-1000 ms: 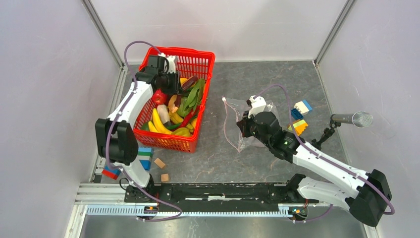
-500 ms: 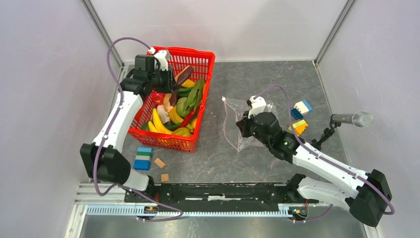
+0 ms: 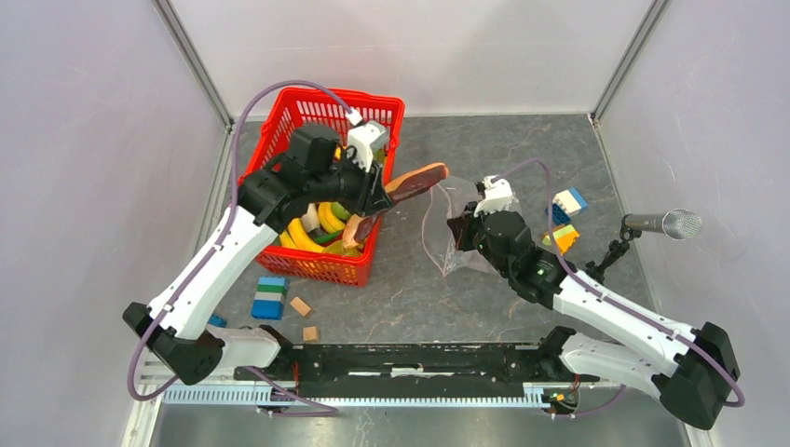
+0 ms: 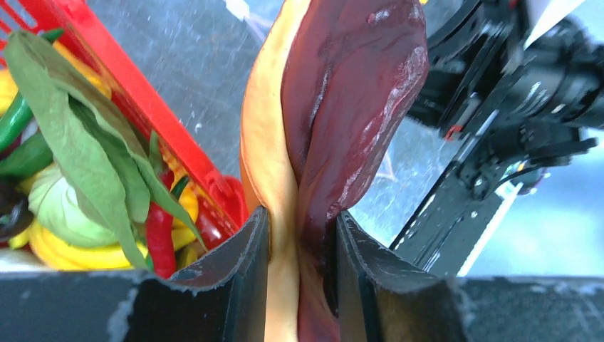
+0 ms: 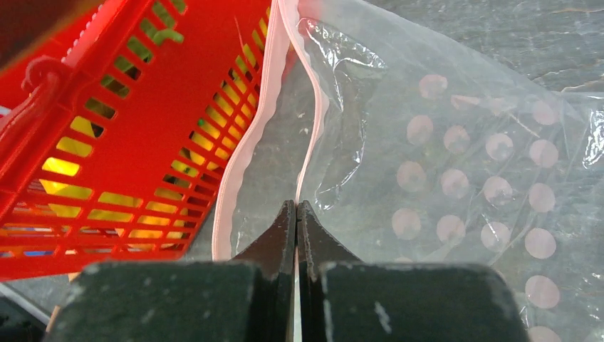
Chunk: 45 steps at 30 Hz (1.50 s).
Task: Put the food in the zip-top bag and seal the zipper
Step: Place the fake food in the zipper food storage bag.
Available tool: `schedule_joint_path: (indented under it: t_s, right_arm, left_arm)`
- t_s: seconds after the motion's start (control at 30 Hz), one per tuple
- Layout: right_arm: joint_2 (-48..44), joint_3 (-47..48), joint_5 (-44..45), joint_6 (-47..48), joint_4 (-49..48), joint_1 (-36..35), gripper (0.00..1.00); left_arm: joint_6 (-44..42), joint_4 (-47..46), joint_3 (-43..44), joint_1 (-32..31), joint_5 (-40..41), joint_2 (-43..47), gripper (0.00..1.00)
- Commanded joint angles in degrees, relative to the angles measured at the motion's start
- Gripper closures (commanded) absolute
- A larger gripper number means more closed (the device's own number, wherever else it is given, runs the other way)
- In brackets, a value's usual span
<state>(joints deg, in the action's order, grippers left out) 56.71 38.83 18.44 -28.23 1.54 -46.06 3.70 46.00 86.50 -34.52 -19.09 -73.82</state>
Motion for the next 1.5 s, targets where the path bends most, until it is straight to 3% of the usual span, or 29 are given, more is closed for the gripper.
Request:
schedule_joint_path:
  t_s: [0.0,0.17,0.47,0.83,1.03,1.3,1.47]
  right_arm:
    - [-2.44,-1.28,5.3,-3.48,-3.32,-0.17,1.0]
    - [-3.98,-2.19,6.49,-4.8,-3.68,-0.16,1.0]
    - [-5.58,-2.7,2.92,-5.31,-3.47,-0.12,0.99]
    - [-7.32,-1.57,-3.67,-4.19,-2.41,-0.12,0.99]
    - [-8.94,-2.77,-5.78,-5.54,-5.04,-0.12,1.0]
    - [-10.33,-3.5,-6.03,-5.2,-5.88,0.36,1.0]
    - [-11.55,-5.35,-9.53,0.05,-9.67,0.62,1.0]
  left_arm:
    - [-3.62,6.94,3.15,-5.2,13.1,0.77,0.85]
    - [-3.62,11.39,4.17,-13.72,24.16,-1.31,0.85]
    - [-7.81,10.26,4.97,-23.64,36.6,-5.05,0.83]
    - [-15.63,4.29,3.33,-30.71,53.47,-10.69,0.77]
    - [-17.69,1.67,2.37,-32.63,54.69,-13.86,0.76]
    - [-23.4,-1.54,-2.47,-33.68,54.16,-11.4,0.71]
    - [-24.9,-3.77,-5.46,-33.79,48.8,-7.48,0.67]
